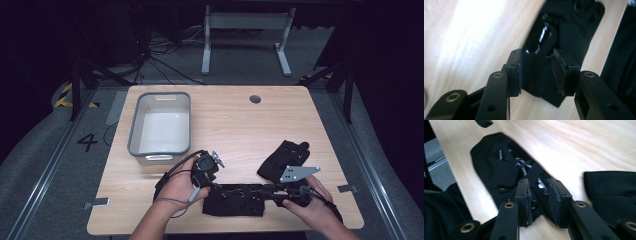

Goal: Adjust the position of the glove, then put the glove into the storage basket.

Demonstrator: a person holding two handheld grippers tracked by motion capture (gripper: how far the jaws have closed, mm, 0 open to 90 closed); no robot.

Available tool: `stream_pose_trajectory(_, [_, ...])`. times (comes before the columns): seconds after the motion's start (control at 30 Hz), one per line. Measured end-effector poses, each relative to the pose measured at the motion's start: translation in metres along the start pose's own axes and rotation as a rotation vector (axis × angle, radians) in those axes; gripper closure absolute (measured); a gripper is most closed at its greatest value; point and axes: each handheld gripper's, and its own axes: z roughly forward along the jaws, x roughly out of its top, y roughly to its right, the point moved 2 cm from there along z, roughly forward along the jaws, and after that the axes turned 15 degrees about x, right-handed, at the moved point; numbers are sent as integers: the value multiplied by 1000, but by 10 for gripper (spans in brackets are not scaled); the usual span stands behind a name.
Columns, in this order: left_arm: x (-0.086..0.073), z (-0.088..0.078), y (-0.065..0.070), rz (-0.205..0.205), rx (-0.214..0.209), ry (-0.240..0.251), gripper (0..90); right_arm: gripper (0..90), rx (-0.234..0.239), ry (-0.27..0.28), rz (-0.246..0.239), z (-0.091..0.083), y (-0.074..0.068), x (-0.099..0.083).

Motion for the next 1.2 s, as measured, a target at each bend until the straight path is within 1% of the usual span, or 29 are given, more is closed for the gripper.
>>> stream_pose_trajectory(0.03, [1, -2, -3, -37, 11, 27, 592, 704, -21, 20, 2, -6, 5, 1])
stream_pose_trajectory(0.1, [2, -5, -4, -83, 23, 60, 591, 700, -34, 36, 13, -11, 10, 2])
stream_pose_trajectory(0.13, [3, -6, -5, -103, 22, 76, 590, 698, -39, 44, 16, -14, 12, 2])
stream_pose_trajectory(0.17, [3, -6, -5, -103, 22, 76, 590, 698, -39, 44, 16, -14, 12, 2])
stream_pose_trajectory(0.2, [3, -7, -6, -123, 18, 89, 590, 699, -49, 49, 18, -16, 14, 2])
stream_pose_trajectory(0.23, [4, -9, -7, -139, 24, 104, 579, 698, -62, 61, 25, -21, 18, 2])
stream_pose_trajectory(0.33, [5, -8, -7, -143, 32, 105, 572, 697, -70, 66, 31, -25, 21, 2])
stream_pose_trajectory(0.37, [6, -8, -7, -149, 31, 108, 573, 695, -79, 76, 37, -27, 24, 2])
stream_pose_trajectory(0.47, [7, -6, -5, -148, 34, 107, 570, 694, -87, 82, 43, -31, 27, 2])
stream_pose_trajectory(0.67, [9, -5, -4, -148, 48, 115, 552, 689, -102, 83, 58, -36, 33, 1])
stream_pose_trajectory(0.7, [10, -5, -4, -155, 45, 122, 554, 686, -100, 84, 64, -37, 36, 1])
stream_pose_trajectory(0.8, [11, -5, -3, -155, 47, 127, 556, 687, -106, 83, 68, -38, 38, 0])
stream_pose_trajectory(0.83, [12, -4, -2, -156, 46, 131, 564, 687, -107, 84, 76, -40, 41, 0])
stream_pose_trajectory(1.03, [13, -4, -2, -154, 50, 131, 564, 696, -114, 79, 77, -45, 49, 4])
stream_pose_trajectory(1.07, [12, -3, -1, -155, 52, 128, 564, 698, -114, 79, 81, -46, 51, 6])
stream_pose_trajectory(1.1, [12, -3, -1, -157, 53, 124, 564, 705, -110, 79, 86, -48, 58, 10])
stream_pose_trajectory(1.13, [12, -3, -1, -157, 53, 124, 564, 705, -110, 79, 86, -48, 58, 10])
stream_pose_trajectory(1.17, [11, -3, -2, -154, 55, 122, 564, 719, -113, 70, 89, -48, 64, 12])
stream_pose_trajectory(1.2, [11, -3, -2, -154, 55, 122, 564, 719, -113, 70, 89, -48, 64, 12])
